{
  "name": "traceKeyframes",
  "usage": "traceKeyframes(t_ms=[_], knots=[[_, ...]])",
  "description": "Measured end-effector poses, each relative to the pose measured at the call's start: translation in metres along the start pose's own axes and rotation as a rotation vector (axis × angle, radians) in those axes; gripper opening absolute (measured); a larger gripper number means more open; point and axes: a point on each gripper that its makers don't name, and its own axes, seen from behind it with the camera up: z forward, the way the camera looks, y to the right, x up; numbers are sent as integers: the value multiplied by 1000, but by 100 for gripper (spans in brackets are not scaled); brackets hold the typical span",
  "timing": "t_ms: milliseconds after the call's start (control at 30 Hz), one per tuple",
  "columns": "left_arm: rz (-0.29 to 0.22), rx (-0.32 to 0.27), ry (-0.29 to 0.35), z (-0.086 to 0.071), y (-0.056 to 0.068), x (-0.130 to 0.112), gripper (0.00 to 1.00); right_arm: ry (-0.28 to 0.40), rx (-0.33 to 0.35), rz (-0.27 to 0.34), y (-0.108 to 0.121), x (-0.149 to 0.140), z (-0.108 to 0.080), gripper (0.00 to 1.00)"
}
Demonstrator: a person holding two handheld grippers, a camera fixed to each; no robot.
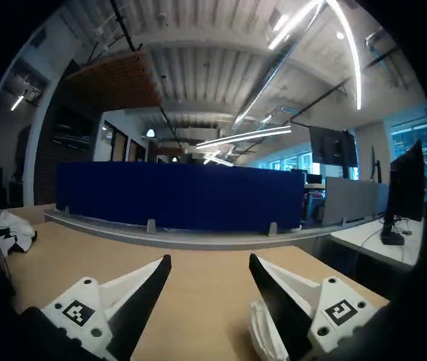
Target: Fold towel
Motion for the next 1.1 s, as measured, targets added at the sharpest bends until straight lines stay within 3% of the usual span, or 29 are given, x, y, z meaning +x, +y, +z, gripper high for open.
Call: traceKeyframes(t_ms=[200,400,1100], knots=[[0,0,0,0,0,0,95,10,24,-18,-5,-25,1,100],[0,0,0,0,0,0,95,-3,50,3,-13,-45,0,100],[0,0,0,0,0,0,95,-24,55,70,0,-83,-3,100]])
